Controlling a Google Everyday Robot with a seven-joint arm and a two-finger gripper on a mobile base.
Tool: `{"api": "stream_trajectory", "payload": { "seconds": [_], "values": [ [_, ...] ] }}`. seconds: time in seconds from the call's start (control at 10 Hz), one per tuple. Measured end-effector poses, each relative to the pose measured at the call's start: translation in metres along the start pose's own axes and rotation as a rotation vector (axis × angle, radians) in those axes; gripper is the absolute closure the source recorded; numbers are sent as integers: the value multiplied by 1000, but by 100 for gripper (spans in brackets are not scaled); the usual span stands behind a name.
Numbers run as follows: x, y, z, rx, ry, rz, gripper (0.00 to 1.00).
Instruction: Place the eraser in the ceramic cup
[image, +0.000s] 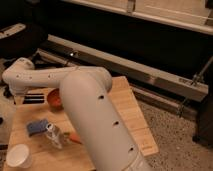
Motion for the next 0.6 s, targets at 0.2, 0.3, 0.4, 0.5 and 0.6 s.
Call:
{"api": "stream_trajectory", "payload": {
  "seconds": [0.2, 0.3, 0.4, 0.5, 0.6],
  "values": [
    [-8, 10, -10, 12, -23, -10, 100],
    [-12, 15, -17, 20, -36, -16, 100],
    [-19, 20, -25, 28, -54, -26, 100],
    [-29, 26, -32, 32, -74, -40, 100],
    [-39, 33, -38, 33, -93, -54, 100]
  ]
}}
